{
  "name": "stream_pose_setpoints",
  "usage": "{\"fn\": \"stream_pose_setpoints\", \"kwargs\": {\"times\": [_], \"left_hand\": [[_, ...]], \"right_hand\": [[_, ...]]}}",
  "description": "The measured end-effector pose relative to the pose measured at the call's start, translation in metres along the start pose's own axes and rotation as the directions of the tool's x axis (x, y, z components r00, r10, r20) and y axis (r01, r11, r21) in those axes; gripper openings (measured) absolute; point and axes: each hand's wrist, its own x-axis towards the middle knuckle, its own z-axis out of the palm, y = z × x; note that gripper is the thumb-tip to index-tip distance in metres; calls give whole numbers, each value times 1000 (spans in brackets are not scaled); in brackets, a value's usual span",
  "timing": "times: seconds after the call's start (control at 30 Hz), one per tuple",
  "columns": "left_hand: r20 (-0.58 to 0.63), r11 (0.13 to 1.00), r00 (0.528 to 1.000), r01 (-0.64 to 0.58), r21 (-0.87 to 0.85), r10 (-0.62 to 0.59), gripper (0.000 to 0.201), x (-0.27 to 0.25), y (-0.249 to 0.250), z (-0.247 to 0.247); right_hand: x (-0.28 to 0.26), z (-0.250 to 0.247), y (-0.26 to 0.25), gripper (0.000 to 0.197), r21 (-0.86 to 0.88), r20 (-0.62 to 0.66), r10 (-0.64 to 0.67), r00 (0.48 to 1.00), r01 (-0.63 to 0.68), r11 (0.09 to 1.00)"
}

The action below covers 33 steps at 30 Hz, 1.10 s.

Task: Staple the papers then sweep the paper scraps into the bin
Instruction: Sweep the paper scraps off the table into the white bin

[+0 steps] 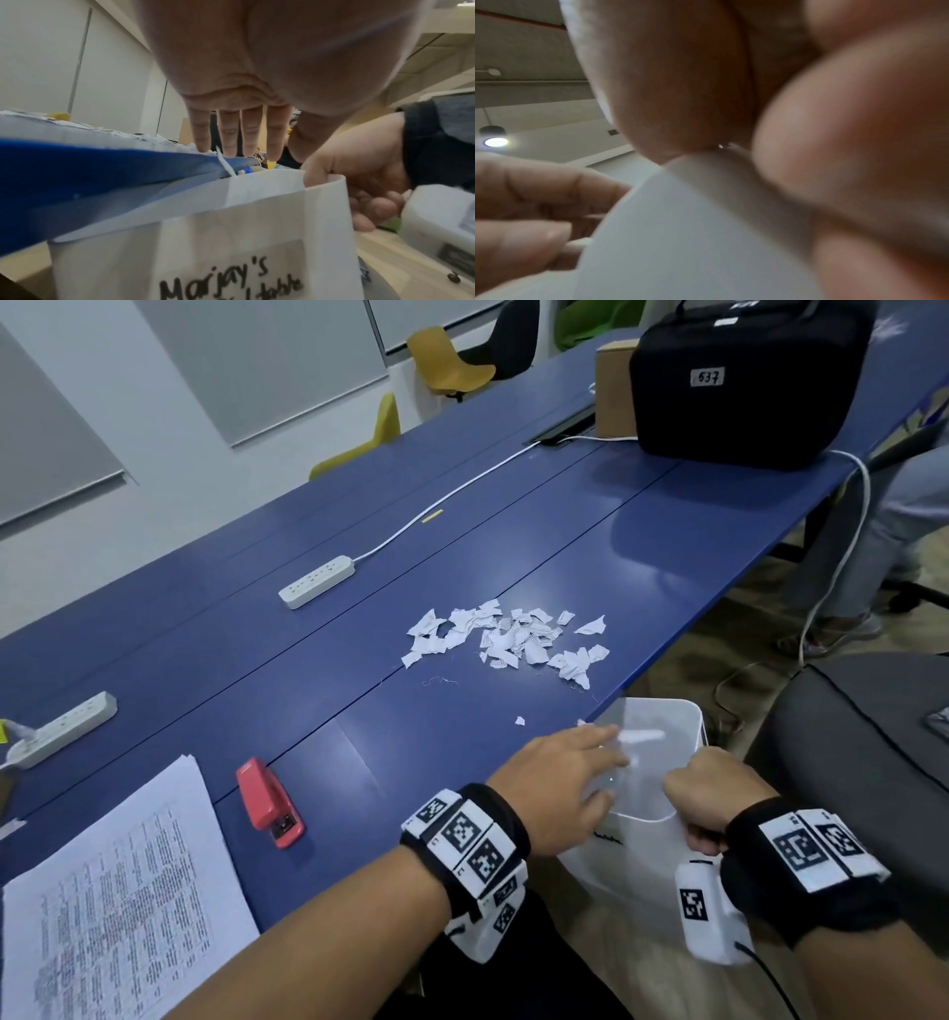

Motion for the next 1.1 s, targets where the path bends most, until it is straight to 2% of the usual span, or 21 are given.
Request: {"fn": "stream_pose_setpoints", "kwargs": {"times": [0.1,0.17,0.23,0.3,0.4,0.47,0.5,0.57,0.77,0.9,0.97,1.1], "left_hand": [[-171,993,979,104,-60,-113,41,4,-20,-18],[-226,956,929,286,-62,-293,49,9,-48,-36],[-211,858,839,513,1,-501,62,14,-83,-54],[-180,728,725,683,56,-665,73,14,-121,-70],[-51,552,553,833,37,-831,80,5,-167,-78],[18,499,498,865,50,-867,83,-1,-184,-72],[32,498,497,864,75,-867,86,-2,-186,-68],[52,537,535,836,112,-843,88,0,-180,-61],[177,743,722,649,165,-669,83,14,-130,-52],[261,881,842,438,178,-471,80,13,-86,-38],[296,923,877,334,192,-379,79,9,-63,-30],[363,963,898,193,188,-251,77,8,-22,-13]], "right_hand": [[-1,1,0,40,0,-1,2,1000,-2,1000],[0,1,0,41,10,-5,3,1000,-3,1000],[-1,1,-2,37,6,-10,-3,1000,3,1000],[-3,1,-3,24,8,-18,-1,1000,1,1000],[-5,1,-4,17,8,-32,-11,999,11,1000],[-6,0,-4,17,-8,-38,-12,999,11,1000],[-6,0,-5,18,-22,-39,-12,999,12,1000],[-5,-1,-5,20,-43,-39,-25,999,23,999],[-8,1,-7,21,-65,-23,-25,999,23,998],[-9,0,-7,21,-68,-17,-31,999,30,997],[-9,0,-7,22,-66,-22,-39,999,38,997],[-10,0,-8,21,-65,-16,-31,999,30,997]]}}
